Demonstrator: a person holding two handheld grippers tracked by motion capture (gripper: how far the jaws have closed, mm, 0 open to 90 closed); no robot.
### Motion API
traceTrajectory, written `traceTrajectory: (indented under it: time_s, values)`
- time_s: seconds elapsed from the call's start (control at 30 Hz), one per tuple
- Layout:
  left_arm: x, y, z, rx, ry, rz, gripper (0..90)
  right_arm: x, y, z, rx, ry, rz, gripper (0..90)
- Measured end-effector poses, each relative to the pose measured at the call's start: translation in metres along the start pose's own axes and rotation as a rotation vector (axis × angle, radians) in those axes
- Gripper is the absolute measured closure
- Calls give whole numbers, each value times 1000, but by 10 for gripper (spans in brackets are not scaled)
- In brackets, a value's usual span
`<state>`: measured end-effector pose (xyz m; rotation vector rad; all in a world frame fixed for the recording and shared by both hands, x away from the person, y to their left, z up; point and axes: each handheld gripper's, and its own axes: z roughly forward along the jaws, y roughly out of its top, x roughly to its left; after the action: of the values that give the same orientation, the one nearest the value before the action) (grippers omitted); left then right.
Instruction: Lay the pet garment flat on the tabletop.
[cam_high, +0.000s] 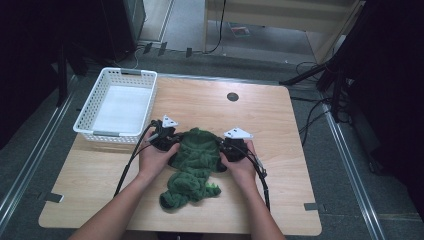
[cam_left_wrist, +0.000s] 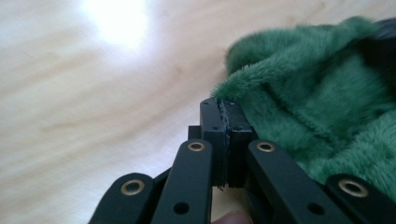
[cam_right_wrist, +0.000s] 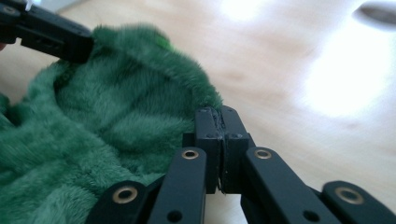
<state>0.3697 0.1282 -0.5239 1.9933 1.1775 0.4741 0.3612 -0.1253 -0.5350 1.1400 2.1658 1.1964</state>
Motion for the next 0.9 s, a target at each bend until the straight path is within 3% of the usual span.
traceTrajectory:
  time_s: [0.03, 0.13, 0.17, 0.2, 0.23, 0.27, 0.3, 0.33, 0.37, 0.4, 0.43, 0.47, 0.5, 0.53, 0.57, 0.6, 0.63, 0.67, 0.73, 0.8, 0.9]
  values:
    - [2, 1, -3, -25, 28, 14, 900, -3, 3, -5, -31, -21, 5, 900]
    - [3, -1, -1, -11, 14, 19, 888, -7, 2, -5, -14, -14, 5, 900]
    - [3, -4, 3, 21, -31, 36, 837, -8, -4, 1, 66, 3, -14, 877]
    - [3, -4, 3, 21, -31, 36, 790, -9, -7, 2, 92, 22, -5, 846]
    - [3, -6, 3, 18, -47, 55, 790, -9, -7, 2, 92, 22, -5, 846]
    - [4, -7, 0, 18, -94, 57, 671, -12, -10, -1, 110, 61, 5, 688]
    - [4, -7, 0, 18, -94, 57, 616, -12, -10, -1, 110, 61, 5, 688]
    - [5, -7, -2, 10, -123, 43, 584, -16, -7, -11, 92, 108, 12, 598]
    - [9, -4, -9, -34, -138, 26, 570, -18, -3, -17, 66, 129, 13, 567]
    - [9, -4, -9, -34, -138, 26, 561, -18, -3, -17, 66, 129, 13, 567]
    - [11, -1, -12, -58, -146, 8, 555, -25, 6, -29, -3, 161, 45, 573]
    - [13, 1, -13, -83, -148, -21, 550, -29, 12, -33, -32, 171, 79, 587]
    - [16, 4, -14, -99, -155, -43, 549, -32, 18, -36, -59, 169, 117, 619]
    - [17, 8, -13, -111, -149, -69, 549, -32, 18, -36, -59, 169, 117, 619]
    - [17, 10, -10, -116, -137, -96, 558, -35, 31, -32, -88, 143, 184, 679]
    - [15, 13, 0, -87, -106, -159, 557, -34, 37, -27, -82, 125, 222, 692]
    - [15, 13, 0, -87, -106, -159, 552, -34, 37, -27, -82, 125, 222, 692]
    - [13, 13, 13, -11, -117, -190, 546, -30, 41, -10, -38, 100, 261, 667]
    - [10, 8, 23, 48, -109, -179, 527, -22, 37, 10, 46, 78, 249, 637]
    - [8, 5, 25, 69, -92, -170, 476, -15, 28, 24, 126, 42, 218, 624]
    - [7, 3, 25, 75, -86, -161, 475, -12, 16, 27, 151, 54, 213, 637]
